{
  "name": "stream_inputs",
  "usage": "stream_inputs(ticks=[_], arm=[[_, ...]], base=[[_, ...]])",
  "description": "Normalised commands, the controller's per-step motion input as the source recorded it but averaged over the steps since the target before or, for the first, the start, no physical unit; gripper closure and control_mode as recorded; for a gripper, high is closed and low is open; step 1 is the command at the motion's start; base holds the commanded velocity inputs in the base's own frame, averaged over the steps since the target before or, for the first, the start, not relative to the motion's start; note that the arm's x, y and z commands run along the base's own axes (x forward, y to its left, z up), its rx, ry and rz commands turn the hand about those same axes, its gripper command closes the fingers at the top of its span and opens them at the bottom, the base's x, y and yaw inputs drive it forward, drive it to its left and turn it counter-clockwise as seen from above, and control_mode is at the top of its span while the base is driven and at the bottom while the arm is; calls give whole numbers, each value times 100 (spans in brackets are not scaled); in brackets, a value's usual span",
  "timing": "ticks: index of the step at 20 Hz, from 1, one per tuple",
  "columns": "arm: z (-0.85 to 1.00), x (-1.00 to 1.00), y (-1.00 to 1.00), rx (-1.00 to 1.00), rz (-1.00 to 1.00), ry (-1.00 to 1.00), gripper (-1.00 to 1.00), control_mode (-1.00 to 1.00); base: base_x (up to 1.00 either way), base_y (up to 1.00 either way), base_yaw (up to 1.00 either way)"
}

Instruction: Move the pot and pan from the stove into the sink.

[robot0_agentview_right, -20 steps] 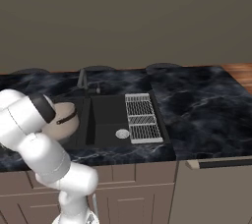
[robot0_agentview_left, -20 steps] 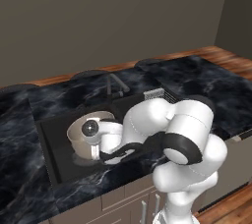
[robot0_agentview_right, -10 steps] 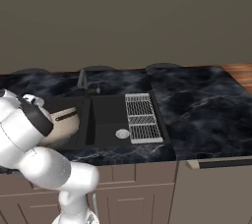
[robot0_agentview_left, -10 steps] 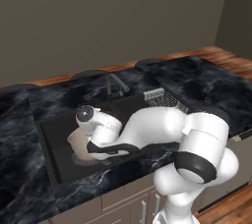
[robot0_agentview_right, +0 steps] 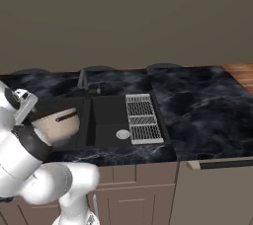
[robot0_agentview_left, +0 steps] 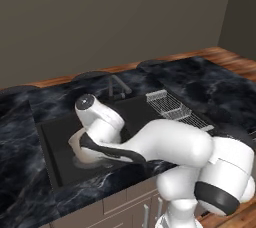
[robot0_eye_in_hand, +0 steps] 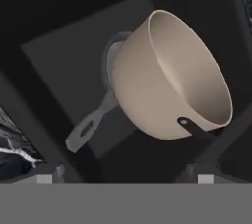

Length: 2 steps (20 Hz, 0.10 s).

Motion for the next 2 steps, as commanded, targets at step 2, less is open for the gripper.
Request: stream_inputs(ticks=[2], arm=[[9,-75,-44,5,0,-5,-100,-100]], base=[[0,0,0]])
